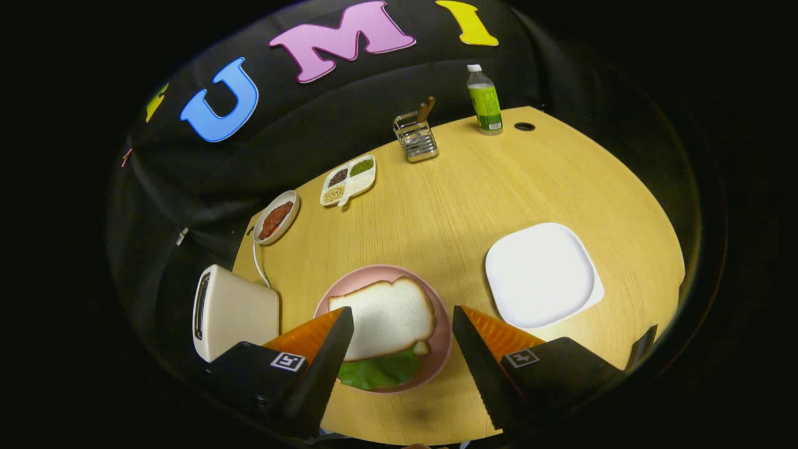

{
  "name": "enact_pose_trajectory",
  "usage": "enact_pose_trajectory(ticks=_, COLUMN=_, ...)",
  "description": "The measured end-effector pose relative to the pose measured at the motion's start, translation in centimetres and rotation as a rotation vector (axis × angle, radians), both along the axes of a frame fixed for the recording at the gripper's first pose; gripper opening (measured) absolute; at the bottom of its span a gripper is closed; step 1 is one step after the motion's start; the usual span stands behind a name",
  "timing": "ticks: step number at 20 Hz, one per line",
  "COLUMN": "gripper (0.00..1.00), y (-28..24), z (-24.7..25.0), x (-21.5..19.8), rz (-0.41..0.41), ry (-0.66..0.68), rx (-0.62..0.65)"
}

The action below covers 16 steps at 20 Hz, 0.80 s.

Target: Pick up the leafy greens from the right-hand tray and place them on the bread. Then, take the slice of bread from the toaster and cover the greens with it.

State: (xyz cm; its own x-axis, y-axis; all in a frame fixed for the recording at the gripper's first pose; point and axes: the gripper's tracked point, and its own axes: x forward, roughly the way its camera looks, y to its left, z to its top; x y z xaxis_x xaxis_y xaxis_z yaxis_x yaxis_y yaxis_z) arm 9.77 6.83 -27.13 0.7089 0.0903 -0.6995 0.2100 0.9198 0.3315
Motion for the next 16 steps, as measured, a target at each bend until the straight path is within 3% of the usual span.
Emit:
enact_pose_trajectory(ticks=5, gripper=0.99, y=-1.7, z=8.1, x=-1.1, rz=0.035, ry=-0.239, rx=-0.189)
enact_pose_trajectory(ticks=10, gripper=0.99, y=-1.0, z=16.2, x=-4.3, rz=0.064, ry=-0.429, rx=-0.271)
enact_pose_trajectory(ticks=16, gripper=0.99, y=-0.7, z=22.1, x=-8.2, rz=0.079, ry=-0.545, rx=-0.416)
